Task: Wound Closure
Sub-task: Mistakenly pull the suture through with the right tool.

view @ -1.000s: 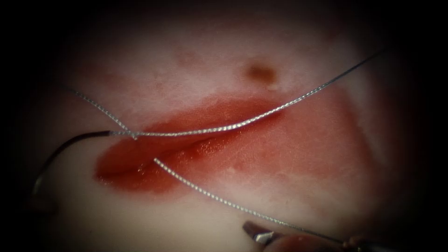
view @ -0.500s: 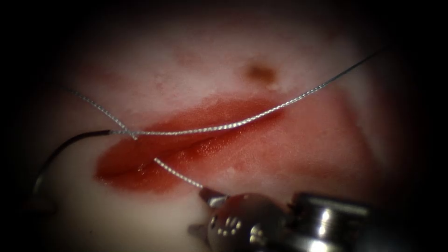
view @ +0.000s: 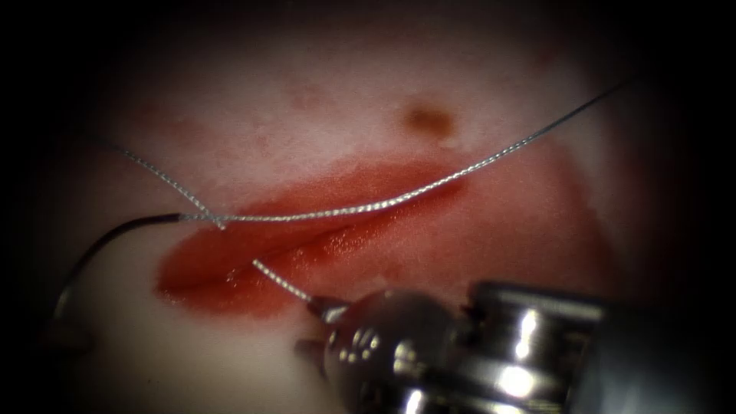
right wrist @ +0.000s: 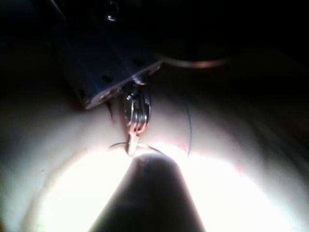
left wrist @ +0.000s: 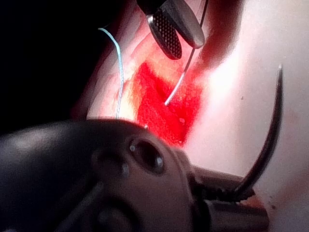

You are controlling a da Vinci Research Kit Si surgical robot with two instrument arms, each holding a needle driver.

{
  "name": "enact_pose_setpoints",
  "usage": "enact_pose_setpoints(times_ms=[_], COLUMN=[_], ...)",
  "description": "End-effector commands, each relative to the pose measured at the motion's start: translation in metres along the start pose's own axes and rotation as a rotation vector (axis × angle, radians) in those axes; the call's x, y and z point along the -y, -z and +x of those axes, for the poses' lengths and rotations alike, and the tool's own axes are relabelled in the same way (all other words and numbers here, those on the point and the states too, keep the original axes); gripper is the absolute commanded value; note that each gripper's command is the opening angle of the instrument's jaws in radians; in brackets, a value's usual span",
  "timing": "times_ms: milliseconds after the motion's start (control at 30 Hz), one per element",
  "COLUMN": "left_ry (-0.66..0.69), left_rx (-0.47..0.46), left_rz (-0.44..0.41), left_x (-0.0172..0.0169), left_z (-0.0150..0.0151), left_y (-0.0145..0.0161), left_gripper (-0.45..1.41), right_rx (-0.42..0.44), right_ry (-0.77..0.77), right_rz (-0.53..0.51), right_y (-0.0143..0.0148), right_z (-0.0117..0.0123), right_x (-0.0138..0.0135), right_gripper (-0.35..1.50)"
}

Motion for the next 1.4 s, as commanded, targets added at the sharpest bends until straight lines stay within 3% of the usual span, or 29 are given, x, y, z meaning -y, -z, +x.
enact_pose_setpoints(times_ms=[33,267,433,533,767,900,933,1400], left_ry=[-0.001,-0.001,-0.001,-0.001,-0.001,-0.001,-0.001,-0.001], left_rx=[0.005,0.005,0.005,0.005,0.005,0.005,0.005,0.005], left_rz=[0.004,0.004,0.004,0.004,0.004,0.004,0.004,0.004], left_x=[0.0008,0.0008,0.0008,0.0008,0.0008,0.0008,0.0008,0.0008], left_z=[-0.0007,-0.0007,-0.0007,-0.0007,-0.0007,-0.0007,-0.0007,-0.0007], left_y=[0.0005,0.0005,0.0005,0.0005,0.0005,0.0005,0.0005,0.0005], left_gripper=[-0.45,-0.45,-0.45,-0.45,-0.45,-0.45,-0.45,-0.45], right_rx=[-0.005,0.003,0.006,0.003,-0.007,-0.015,-0.018,-0.033], right_ry=[0.003,0.019,0.014,0.006,0.014,0.014,0.014,0.047], right_rz=[-0.005,-0.015,-0.02,-0.01,-0.001,0.022,0.033,0.075], right_y=[-0.0003,-0.001,-0.0018,-0.0024,-0.0038,-0.0038,-0.0039,-0.0033], right_z=[0.0015,0.0025,0.0032,0.0034,0.0031,0.0031,0.0031,0.0027], right_x=[-0.0006,-0.0018,-0.0024,-0.0028,-0.0028,-0.0027,-0.0027,-0.0024], right_gripper=[0.22,0.21,0.29,0.16,0.16,-0.15,-0.35,-0.35])
